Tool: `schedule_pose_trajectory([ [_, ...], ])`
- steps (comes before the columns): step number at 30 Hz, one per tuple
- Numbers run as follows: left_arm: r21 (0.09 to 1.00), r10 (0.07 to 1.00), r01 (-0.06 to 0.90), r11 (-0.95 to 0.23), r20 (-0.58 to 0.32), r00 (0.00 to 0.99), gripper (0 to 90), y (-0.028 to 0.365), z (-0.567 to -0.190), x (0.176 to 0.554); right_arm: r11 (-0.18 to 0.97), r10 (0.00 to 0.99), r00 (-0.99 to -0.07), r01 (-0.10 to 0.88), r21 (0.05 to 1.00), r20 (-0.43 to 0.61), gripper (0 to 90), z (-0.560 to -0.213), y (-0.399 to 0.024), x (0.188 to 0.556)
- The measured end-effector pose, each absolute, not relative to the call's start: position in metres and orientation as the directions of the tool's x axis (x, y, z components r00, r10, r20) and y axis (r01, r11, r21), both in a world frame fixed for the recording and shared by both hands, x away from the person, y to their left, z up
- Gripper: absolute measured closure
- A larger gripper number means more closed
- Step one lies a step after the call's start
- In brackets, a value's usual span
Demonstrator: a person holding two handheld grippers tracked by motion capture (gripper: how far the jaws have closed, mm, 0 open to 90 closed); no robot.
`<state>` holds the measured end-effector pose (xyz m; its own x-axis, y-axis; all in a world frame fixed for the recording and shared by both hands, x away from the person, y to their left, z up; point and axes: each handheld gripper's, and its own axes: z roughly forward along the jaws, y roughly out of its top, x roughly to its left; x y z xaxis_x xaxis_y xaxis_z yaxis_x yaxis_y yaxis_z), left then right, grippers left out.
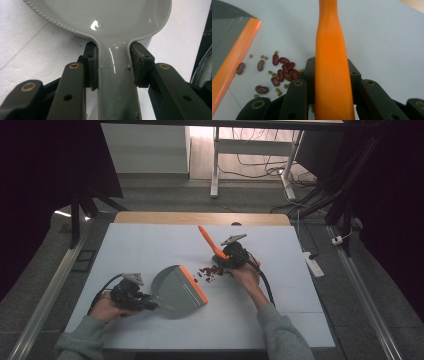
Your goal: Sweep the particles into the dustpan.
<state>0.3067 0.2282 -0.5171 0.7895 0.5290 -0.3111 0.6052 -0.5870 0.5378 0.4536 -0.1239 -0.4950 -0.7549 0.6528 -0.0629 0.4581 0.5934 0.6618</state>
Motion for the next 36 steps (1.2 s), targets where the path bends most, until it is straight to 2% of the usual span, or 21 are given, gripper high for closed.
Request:
schedule_pose_trajectory([
  [36, 0.536, 0.531, 0.606, -0.588, -0.310, 0.789, 61.6, 0.227, -0.517, 0.307, 0.621, 0.576, -0.817, 0.415, 0.665, -0.028, 70.8, -0.498, -0.086, 0.433],
])
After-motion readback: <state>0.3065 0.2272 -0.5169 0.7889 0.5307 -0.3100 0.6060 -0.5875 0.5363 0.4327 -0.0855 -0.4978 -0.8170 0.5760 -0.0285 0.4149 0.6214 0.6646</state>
